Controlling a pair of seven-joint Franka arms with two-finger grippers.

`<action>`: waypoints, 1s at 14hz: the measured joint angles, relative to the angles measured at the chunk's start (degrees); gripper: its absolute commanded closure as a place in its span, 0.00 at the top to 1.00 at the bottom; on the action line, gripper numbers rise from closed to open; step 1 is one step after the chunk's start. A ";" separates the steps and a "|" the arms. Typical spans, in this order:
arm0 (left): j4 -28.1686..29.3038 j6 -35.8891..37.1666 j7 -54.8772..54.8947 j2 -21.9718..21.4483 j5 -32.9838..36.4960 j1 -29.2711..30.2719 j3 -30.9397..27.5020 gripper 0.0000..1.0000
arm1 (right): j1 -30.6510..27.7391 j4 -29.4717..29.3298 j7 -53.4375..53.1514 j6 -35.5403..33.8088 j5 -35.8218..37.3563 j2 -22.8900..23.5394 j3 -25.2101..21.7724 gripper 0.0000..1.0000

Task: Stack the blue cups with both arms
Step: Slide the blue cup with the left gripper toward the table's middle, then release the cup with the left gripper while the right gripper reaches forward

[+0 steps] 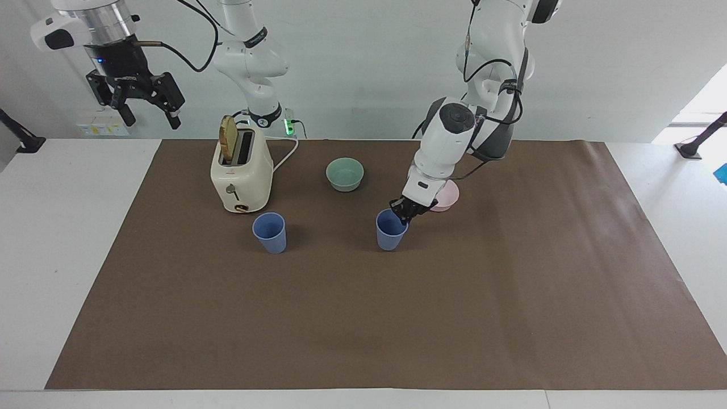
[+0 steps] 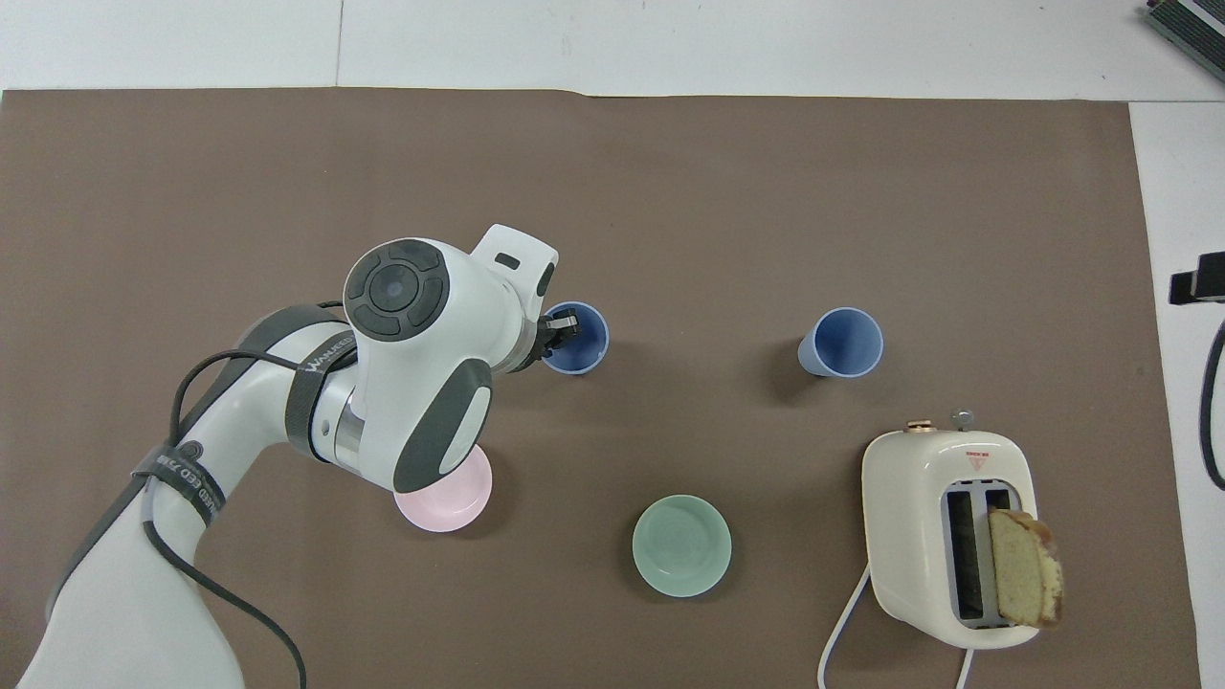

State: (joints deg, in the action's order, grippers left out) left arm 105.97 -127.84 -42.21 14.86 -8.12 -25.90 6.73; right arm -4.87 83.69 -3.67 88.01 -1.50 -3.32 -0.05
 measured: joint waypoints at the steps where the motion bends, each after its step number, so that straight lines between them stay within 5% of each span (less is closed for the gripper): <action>1: 0.00 -0.06 0.00 0.18 0.11 0.00 -0.19 0.00 | 0.00 0.00 0.00 0.00 0.00 0.00 0.00 1.00; 7: 0.11 -0.14 0.20 1.00 1.99 0.06 -0.88 0.00 | 0.00 0.05 0.00 -0.01 0.00 0.00 0.00 1.00; 8: 0.08 -0.23 0.25 1.14 2.01 0.06 -0.89 0.09 | 0.00 0.08 0.00 -0.02 0.00 0.00 0.00 1.00; 9: 0.09 -0.31 0.47 1.15 2.07 0.06 -0.89 0.69 | 0.00 0.08 0.00 -0.02 0.00 0.00 0.00 1.00; 10: 0.09 -0.33 1.08 1.17 2.13 0.06 -0.89 1.00 | 0.00 0.08 0.00 -0.03 0.00 0.00 0.00 1.00; 14: -0.07 -0.34 3.25 1.18 2.15 0.10 -1.41 1.00 | 0.00 0.79 0.00 -0.04 0.00 -0.05 0.01 1.00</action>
State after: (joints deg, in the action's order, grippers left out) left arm 105.90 -128.18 -38.96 16.04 -5.97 -25.80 5.32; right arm -4.87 84.48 -3.67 87.97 -1.50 -3.37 -0.05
